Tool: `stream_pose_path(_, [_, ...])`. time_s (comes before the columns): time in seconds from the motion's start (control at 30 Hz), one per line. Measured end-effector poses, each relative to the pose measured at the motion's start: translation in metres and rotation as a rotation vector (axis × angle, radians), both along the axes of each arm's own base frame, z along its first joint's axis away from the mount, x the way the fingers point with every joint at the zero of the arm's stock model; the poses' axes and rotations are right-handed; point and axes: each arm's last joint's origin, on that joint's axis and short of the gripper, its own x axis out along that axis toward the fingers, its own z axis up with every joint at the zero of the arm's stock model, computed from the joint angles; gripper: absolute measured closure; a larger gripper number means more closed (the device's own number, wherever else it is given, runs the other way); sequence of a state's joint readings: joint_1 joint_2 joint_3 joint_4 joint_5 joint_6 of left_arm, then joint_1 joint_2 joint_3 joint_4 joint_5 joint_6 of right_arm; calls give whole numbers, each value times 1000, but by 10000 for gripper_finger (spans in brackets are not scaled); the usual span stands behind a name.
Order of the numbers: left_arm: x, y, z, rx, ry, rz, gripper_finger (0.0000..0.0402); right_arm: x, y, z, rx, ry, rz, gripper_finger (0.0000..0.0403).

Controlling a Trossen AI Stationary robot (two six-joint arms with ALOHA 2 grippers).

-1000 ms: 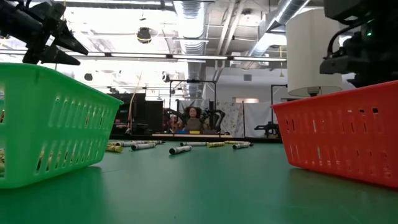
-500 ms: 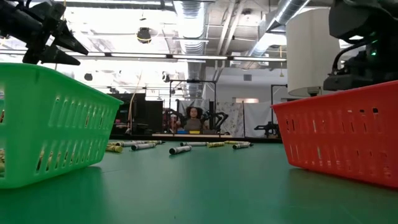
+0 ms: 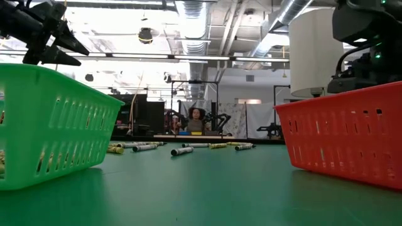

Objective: Sort crayons
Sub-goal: Put the blue crayon into the black bin, then put the black crayon into the red bin

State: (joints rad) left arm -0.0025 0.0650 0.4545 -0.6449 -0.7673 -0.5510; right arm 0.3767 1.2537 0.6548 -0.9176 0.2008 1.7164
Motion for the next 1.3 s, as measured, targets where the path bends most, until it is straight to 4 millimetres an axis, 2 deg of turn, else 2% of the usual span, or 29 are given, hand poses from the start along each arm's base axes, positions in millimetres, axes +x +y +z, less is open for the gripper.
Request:
stream_pose_path(0.2, [0,0,0,0,0,0,178,0,0,0,11,11,25,320])
stream_pose_path(0.4, [0,0,0,0,0,0,178,-1,-1,8,19,-11,70,310])
stream_pose_path(0.7, [0,0,0,0,0,0,178,-4,-18,55,19,-127,141,310])
stream_pose_path(0.93, [0,0,0,0,1,0,178,0,-35,96,-94,-305,160,310])
stream_pose_path(1.17, [0,0,0,0,1,0,178,22,-55,131,-271,-493,292,310])
stream_pose_path(1.3, [0,0,0,0,1,0,178,40,-71,142,-392,-563,364,310])
